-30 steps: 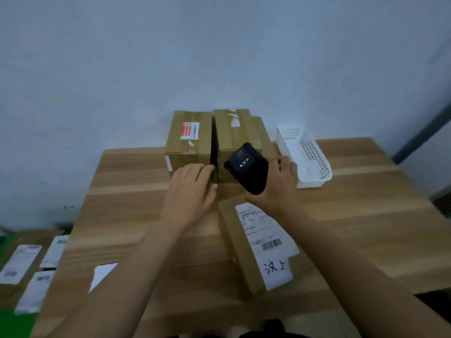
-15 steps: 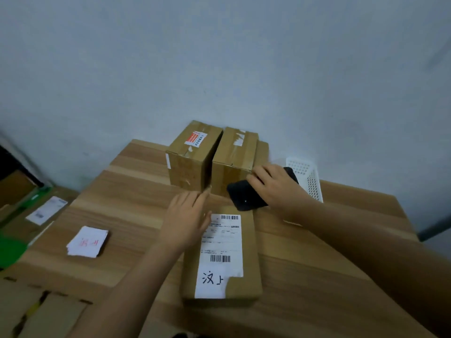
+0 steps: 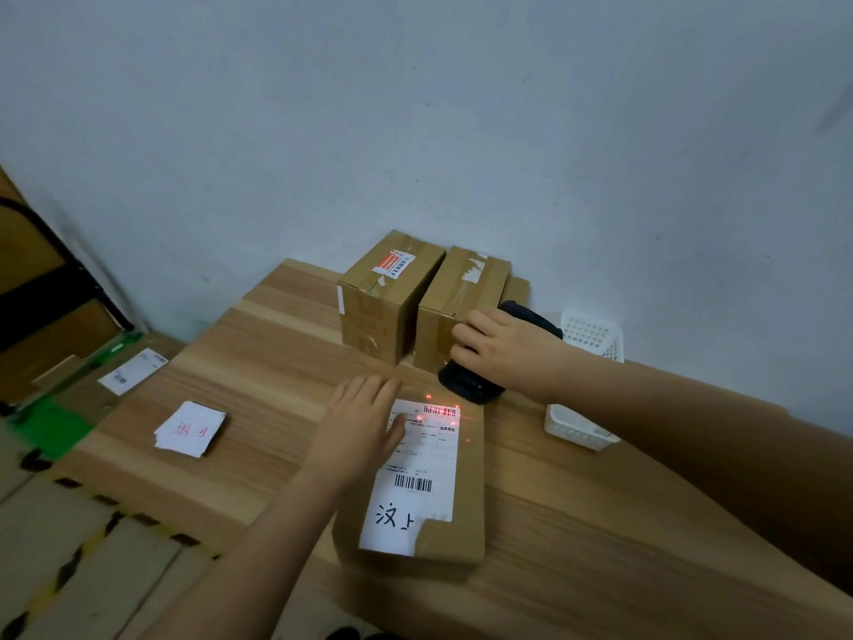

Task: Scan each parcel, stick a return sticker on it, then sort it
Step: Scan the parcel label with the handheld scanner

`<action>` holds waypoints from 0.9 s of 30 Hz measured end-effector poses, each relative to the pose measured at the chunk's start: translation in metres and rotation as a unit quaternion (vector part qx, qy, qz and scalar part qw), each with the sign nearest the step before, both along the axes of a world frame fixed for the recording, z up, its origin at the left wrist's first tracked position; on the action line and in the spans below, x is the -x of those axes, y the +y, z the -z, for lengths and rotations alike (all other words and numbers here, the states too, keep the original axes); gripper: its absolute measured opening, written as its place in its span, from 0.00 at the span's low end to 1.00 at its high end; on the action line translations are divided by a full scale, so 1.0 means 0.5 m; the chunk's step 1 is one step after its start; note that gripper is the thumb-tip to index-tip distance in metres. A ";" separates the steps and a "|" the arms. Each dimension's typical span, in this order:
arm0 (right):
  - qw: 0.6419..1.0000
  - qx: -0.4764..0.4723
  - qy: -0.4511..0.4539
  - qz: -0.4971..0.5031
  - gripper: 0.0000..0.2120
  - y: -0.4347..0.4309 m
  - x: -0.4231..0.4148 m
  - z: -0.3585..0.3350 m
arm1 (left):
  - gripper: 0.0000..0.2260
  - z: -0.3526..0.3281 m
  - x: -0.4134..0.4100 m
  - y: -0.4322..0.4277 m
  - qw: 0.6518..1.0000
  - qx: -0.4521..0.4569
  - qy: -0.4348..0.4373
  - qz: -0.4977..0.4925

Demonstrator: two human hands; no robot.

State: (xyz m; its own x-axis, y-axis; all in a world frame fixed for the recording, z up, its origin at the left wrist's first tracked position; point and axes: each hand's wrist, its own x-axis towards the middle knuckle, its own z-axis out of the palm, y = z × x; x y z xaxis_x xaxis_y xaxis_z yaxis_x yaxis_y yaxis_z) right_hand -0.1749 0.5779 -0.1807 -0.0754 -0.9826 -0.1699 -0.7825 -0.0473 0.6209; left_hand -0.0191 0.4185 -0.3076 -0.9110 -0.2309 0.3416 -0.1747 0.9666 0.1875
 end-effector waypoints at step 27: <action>0.715 0.316 -0.499 0.375 0.40 -0.180 -0.144 0.143 | 0.21 -0.011 -0.092 -0.233 0.995 -0.056 0.034 -0.071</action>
